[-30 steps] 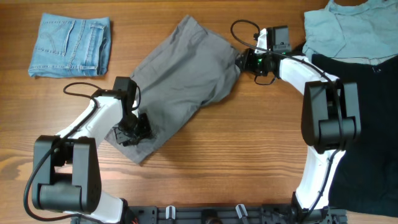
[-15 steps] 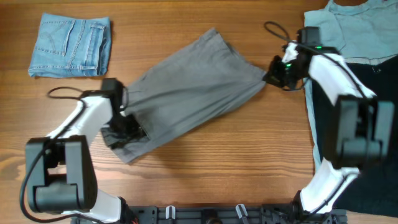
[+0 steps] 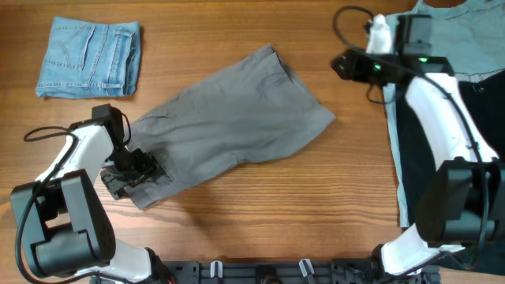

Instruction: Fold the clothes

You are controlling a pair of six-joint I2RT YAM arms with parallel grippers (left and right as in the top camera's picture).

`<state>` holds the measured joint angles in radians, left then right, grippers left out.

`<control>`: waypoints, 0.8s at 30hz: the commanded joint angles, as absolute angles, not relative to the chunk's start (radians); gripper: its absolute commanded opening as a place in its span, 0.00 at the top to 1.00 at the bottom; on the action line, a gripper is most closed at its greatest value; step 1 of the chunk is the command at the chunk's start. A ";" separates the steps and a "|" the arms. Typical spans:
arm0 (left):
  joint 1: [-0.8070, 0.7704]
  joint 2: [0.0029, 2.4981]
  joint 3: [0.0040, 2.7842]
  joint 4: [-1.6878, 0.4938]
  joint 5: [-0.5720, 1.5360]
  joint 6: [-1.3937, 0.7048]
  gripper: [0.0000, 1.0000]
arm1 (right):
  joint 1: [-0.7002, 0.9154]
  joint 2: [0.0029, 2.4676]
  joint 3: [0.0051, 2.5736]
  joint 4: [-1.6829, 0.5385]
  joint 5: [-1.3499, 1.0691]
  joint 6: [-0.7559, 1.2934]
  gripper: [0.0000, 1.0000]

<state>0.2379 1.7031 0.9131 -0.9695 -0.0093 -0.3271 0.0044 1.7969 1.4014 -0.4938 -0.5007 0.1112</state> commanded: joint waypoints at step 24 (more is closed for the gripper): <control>0.232 1.631 1.000 -1.029 0.149 -0.213 0.14 | 0.238 2.168 1.406 -0.036 -0.490 0.079 0.39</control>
<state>0.2359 1.6455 0.9871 -1.0313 0.1299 -0.2291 0.2344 2.1601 1.4029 -0.0429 -0.4301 0.1032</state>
